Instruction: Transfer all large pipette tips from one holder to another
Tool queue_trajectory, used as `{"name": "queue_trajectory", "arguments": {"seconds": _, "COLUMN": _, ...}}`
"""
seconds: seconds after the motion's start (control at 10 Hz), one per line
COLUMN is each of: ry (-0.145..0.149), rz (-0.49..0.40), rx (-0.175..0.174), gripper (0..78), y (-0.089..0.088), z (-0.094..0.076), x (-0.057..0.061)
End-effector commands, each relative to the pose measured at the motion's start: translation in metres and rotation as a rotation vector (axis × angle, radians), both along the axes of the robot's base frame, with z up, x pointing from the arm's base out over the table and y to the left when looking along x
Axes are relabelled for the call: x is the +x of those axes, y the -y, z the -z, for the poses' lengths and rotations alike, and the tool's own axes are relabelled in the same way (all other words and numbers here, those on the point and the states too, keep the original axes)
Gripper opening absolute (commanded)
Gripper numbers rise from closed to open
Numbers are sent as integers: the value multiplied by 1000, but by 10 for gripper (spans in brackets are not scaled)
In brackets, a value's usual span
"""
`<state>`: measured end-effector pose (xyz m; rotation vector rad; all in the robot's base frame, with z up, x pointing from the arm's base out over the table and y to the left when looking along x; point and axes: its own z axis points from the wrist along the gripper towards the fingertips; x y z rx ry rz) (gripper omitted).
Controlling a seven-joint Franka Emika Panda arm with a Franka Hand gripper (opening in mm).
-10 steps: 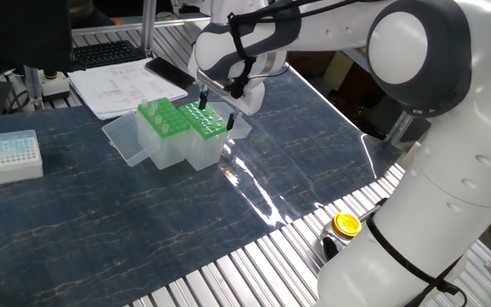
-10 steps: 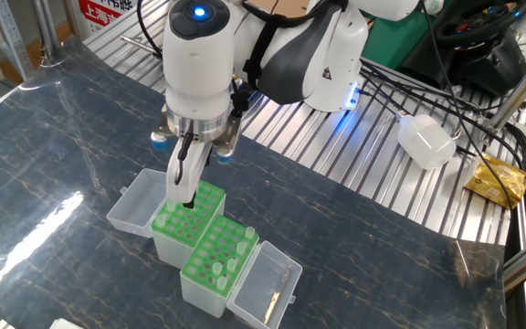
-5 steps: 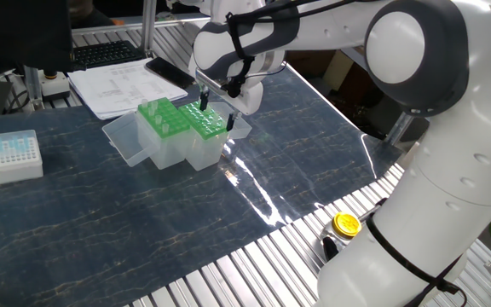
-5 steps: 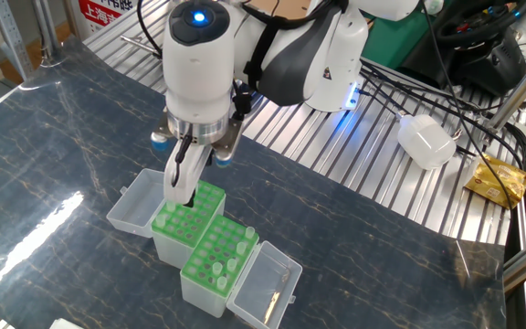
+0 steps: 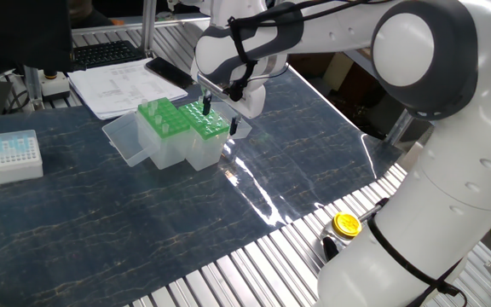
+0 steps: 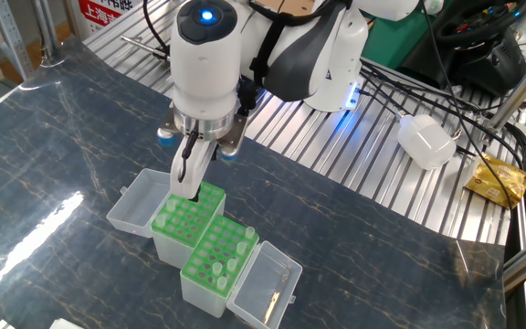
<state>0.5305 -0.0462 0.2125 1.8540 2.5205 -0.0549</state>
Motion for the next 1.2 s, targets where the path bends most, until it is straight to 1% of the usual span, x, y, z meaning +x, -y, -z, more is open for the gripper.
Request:
{"name": "queue_trajectory", "arguments": {"seconds": 0.1, "ry": 8, "rz": -2, "rx": 0, "gripper": 774, "y": 6, "z": 1, "x": 4}}
{"name": "queue_trajectory", "arguments": {"seconds": 0.5, "ry": 13, "rz": 18, "rx": 5, "gripper": 774, "y": 14, "z": 5, "x": 6}}
{"name": "queue_trajectory", "arguments": {"seconds": 0.8, "ry": 15, "rz": 21, "rx": 20, "gripper": 774, "y": 13, "z": 6, "x": 6}}
{"name": "queue_trajectory", "arguments": {"seconds": 1.2, "ry": 19, "rz": 26, "rx": 16, "gripper": 774, "y": 12, "z": 8, "x": 8}}
